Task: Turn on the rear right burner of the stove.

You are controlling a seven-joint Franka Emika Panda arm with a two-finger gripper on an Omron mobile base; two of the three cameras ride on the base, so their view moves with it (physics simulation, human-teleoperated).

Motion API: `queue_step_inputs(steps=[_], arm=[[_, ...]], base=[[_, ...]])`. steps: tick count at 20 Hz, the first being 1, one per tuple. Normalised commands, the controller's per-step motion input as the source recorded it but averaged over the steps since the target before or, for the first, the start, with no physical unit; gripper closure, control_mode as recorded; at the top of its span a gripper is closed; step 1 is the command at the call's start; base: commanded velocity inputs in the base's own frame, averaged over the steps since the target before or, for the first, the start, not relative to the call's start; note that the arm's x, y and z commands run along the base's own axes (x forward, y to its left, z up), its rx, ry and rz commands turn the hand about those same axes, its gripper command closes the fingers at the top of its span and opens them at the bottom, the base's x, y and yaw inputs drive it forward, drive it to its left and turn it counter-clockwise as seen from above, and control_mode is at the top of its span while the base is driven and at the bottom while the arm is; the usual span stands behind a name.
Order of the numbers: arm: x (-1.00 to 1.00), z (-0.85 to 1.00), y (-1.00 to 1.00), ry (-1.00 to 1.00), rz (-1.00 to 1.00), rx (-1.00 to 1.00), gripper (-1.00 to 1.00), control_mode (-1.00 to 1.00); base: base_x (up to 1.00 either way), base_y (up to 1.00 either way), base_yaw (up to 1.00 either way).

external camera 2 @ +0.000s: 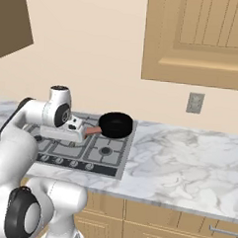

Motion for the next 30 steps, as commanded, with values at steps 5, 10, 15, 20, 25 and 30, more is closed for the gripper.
queue_step_inputs(steps=[5,10,15,20,25,30], arm=[[0.34,-0.54,-0.01,0.02,0.00,0.00,-1.00,-1.00],[0.12,-0.60,0.00,0.00,0.00,0.00,-1.00,-1.00],[0.01,-0.58,0.00,0.00,0.00,0.00,-1.00,-1.00],[0.00,-0.44,-0.03,0.00,0.00,0.00,-1.00,-1.00],[0.04,-0.22,0.00,0.00,0.00,0.00,-1.00,-1.00],[0.03,-0.08,0.00,0.00,0.00,0.01,-1.00,-1.00]], base=[[0.00,0.00,0.00],[0.00,0.00,0.00],[0.00,0.00,0.00],[0.00,0.00,0.00],[0.00,0.00,0.00],[0.00,0.00,0.00]])
